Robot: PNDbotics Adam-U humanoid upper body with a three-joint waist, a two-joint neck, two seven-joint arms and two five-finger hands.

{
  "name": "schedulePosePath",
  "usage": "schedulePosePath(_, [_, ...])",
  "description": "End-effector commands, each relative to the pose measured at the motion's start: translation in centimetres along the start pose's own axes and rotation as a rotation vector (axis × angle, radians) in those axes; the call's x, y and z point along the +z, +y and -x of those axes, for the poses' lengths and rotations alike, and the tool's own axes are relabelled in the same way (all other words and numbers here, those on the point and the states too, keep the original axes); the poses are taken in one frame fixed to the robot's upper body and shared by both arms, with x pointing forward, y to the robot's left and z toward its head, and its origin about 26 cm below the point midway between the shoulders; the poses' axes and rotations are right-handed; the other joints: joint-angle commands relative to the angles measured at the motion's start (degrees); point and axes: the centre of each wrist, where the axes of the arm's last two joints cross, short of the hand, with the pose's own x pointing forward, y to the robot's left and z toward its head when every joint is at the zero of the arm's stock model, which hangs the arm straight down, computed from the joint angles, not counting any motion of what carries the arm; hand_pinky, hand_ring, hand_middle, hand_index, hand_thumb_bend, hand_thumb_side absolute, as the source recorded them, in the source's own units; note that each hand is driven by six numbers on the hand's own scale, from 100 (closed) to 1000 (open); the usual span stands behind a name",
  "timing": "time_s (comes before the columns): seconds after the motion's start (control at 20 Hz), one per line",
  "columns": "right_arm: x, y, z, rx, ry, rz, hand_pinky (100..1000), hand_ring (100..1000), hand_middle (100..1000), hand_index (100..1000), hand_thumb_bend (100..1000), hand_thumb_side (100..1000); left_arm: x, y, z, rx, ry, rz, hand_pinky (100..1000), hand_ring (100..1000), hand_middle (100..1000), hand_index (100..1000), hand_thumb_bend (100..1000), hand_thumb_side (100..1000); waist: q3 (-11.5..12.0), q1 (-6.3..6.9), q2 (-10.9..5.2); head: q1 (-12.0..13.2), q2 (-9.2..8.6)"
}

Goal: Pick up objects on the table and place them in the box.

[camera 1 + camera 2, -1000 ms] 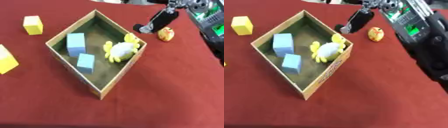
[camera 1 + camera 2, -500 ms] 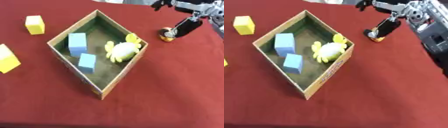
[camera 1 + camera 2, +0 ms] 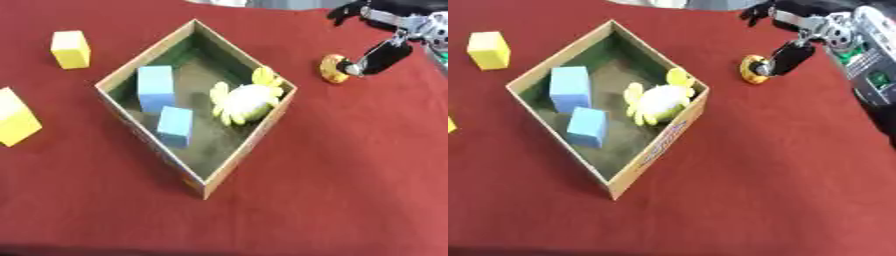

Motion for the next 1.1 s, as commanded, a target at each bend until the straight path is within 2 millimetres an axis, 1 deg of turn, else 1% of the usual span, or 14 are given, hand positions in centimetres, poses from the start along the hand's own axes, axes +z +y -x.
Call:
schedulePosePath(0.05, [-0.3,-0.6,1.4,0.012,0.048,0.012,919,965,834,950,344,100,-0.5,0.3,-0.5,-0.008,-0.026,0.0,955,785,766,844,182,770,0.1,0.27,-0.73,0.0,-0.45])
schedulePosePath(0.4, [-1.8,0.5,2.3,-0.013,0.07,-0.015,919,964,833,949,343,100,-0.6,0.2,-0.5,-0.004,-0.026,0.001,956,785,766,844,180,772,0.0,0.43,-0.37,0.0,-0.47])
schedulePosePath(0.65, [-2.4,1.1,2.7,-0.026,0.077,-0.028,918,962,814,942,339,100,-0.6,0.2,-0.5,-0.004,-0.027,-0.001,957,785,766,844,179,773,0.1,0.55,-0.15,0.0,-0.5])
schedulePosePath(1.1, [-3.8,2.4,3.6,-0.021,0.141,-0.055,915,962,804,924,389,100,-0.4,0.1,-0.4,0.001,-0.02,-0.003,958,785,767,845,175,778,0.2,0.65,0.1,-0.2,-0.6])
